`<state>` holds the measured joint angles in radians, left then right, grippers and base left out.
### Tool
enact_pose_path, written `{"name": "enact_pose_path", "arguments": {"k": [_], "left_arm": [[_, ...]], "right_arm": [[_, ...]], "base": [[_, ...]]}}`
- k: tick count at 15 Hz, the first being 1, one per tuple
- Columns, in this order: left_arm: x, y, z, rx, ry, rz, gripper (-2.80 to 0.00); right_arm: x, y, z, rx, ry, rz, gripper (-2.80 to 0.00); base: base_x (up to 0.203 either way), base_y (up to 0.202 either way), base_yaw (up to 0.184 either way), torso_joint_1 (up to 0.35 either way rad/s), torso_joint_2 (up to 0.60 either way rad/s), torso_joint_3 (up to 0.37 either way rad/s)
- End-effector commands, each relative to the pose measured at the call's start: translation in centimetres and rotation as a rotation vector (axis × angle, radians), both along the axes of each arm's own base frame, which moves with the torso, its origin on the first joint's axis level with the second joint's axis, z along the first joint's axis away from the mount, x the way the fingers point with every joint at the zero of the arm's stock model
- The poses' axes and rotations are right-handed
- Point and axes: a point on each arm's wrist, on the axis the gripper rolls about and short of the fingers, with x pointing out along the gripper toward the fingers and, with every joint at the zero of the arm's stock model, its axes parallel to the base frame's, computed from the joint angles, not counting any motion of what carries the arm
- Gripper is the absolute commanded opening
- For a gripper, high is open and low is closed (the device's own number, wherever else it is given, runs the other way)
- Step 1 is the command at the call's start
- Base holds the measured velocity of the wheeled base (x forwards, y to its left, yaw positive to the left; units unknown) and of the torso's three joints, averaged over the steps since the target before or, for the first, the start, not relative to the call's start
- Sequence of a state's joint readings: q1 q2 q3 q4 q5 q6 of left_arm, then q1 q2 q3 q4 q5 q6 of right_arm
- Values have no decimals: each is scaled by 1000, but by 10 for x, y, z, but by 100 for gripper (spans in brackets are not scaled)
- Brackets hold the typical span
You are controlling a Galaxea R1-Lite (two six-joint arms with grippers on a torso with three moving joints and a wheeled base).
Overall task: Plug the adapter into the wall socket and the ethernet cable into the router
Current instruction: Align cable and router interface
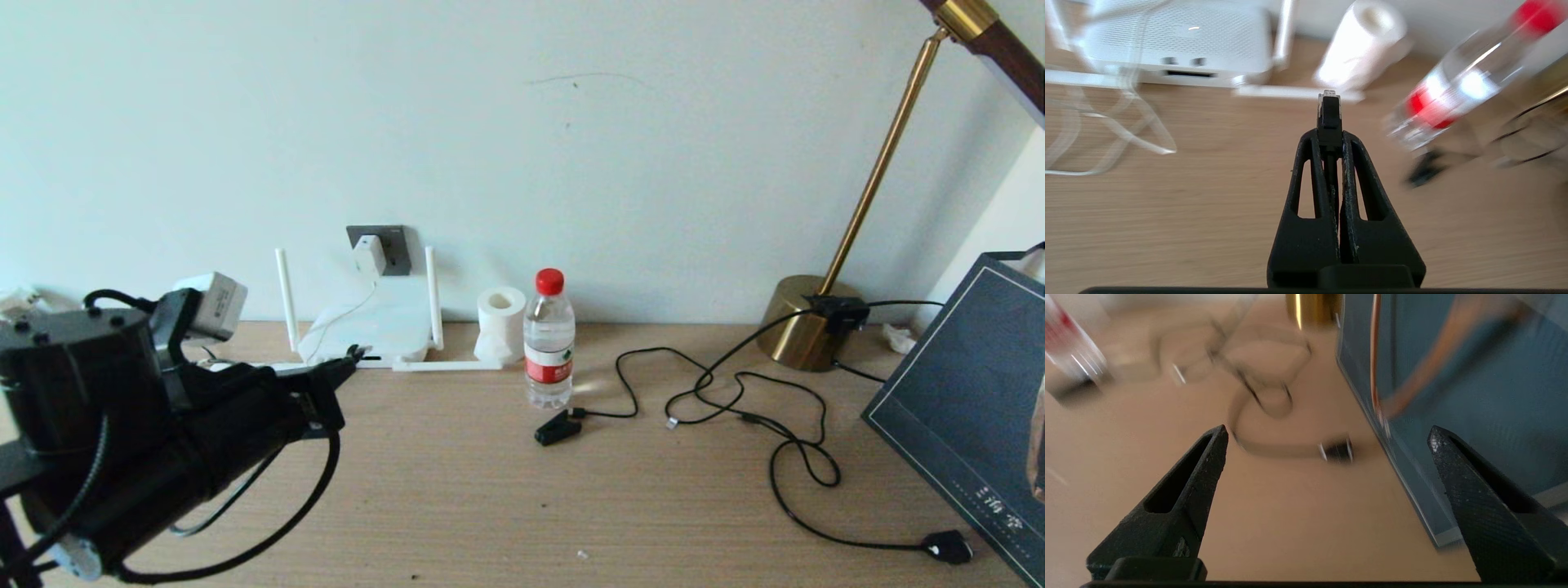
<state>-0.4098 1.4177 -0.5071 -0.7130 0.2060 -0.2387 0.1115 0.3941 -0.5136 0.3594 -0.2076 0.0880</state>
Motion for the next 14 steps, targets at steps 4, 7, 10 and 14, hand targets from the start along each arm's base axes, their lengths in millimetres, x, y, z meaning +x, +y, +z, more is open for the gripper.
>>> {"name": "enact_pose_path", "arguments": {"k": [4, 7, 10, 14], "left_arm": [[2, -1, -11, 42, 35, 15, -280], [7, -2, -19, 59, 70, 22, -280], [21, -6, -37, 89, 133, 72, -280], [39, 4, -57, 49, 198, 163, -280]], "right_arm": [[12, 2, -92, -75, -6, 62, 0], [11, 5, -101, -63, 38, 183, 0], [8, 6, -106, -108, 120, 110, 0], [-2, 6, -107, -104, -7, 104, 0]], "base": [[0, 0, 0, 0, 0, 0], [0, 0, 0, 0, 0, 0], [0, 0, 0, 0, 0, 0], [0, 0, 0, 0, 0, 0]]}}
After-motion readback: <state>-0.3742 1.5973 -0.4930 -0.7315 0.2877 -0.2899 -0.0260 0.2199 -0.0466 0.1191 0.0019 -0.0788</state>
